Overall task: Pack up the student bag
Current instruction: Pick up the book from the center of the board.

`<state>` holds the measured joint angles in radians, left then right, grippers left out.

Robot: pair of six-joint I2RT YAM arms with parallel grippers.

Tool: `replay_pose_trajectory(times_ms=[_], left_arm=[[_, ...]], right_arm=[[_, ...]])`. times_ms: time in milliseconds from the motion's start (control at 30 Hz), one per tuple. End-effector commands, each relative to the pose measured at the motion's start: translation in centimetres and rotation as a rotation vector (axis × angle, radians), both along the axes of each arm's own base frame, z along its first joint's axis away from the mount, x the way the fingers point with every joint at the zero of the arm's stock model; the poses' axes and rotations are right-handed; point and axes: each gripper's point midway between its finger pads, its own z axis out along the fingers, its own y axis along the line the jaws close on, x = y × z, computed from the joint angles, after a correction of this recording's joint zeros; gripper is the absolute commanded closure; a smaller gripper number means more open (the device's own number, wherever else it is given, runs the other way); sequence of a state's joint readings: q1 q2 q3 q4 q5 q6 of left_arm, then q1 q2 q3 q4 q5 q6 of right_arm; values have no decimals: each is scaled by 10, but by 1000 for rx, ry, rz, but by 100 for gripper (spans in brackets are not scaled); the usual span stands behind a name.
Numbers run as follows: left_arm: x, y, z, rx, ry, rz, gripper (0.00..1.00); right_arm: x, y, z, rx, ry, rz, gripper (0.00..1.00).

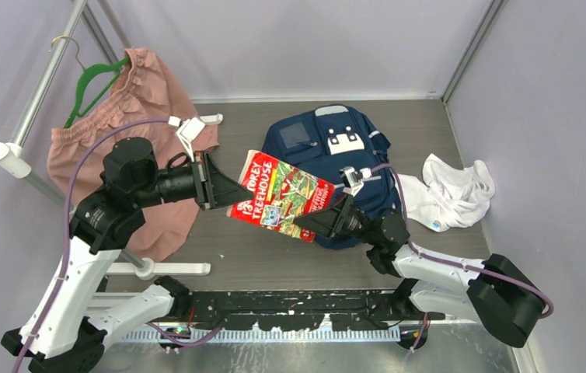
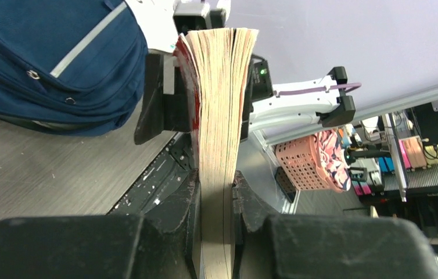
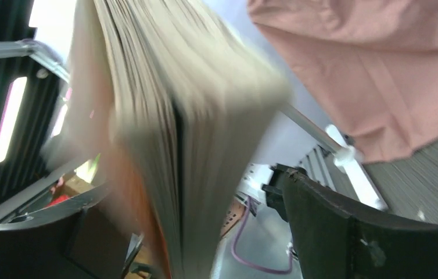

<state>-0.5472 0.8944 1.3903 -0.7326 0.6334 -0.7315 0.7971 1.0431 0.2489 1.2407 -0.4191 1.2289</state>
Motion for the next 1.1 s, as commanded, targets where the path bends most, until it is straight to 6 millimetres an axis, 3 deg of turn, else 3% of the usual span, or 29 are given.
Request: replay_pose_trajectory(times_ms=[0, 200, 400, 500, 567, 600, 633, 667, 700, 733, 833, 900, 1000, 1067], left_arm=[[-9, -7, 29, -93, -90, -82, 100], [-8, -6, 30, -74, -106, -78, 100], [-6, -4, 29, -59, -114, -64, 100], [-2, -6, 23, -52, -103, -58, 100], [-1, -7, 22, -56, -107, -62, 100], [0, -8, 21, -52, -107, -61, 82], [3, -8, 19, -41, -114, -56, 53], [7, -7, 16, -23, -118, -37, 32], [13, -4, 8, 14, -114, -4, 8], [23, 1, 0, 59, -113, 53, 1], [49, 10, -29, 184, -110, 152, 0], [64, 5, -52, 254, -90, 169, 0], [78, -20, -95, 476, -163, 179, 0], [90, -29, -116, 660, -270, 233, 0]], right_arm=[[-34, -11, 88, 206, -243, 118, 11], [-41, -24, 108, 263, -285, 85, 37], [-38, -18, 92, 228, -235, 112, 67], [-35, -19, 91, 233, -214, 102, 98], [-29, -20, 86, 218, -178, 68, 99], [-24, -21, 82, 191, -158, 35, 99], [-14, -20, 73, 139, -114, -15, 99], [-1, -21, 61, 71, -67, -88, 99], [15, -23, 35, -57, 26, -180, 99], [31, -34, 13, -170, 92, -302, 99], [57, -103, -14, -397, 158, -686, 99], [61, -153, -10, -517, 181, -895, 99], [60, -224, -10, -721, 230, -1178, 99], [55, -251, 0, -835, 206, -1271, 99]])
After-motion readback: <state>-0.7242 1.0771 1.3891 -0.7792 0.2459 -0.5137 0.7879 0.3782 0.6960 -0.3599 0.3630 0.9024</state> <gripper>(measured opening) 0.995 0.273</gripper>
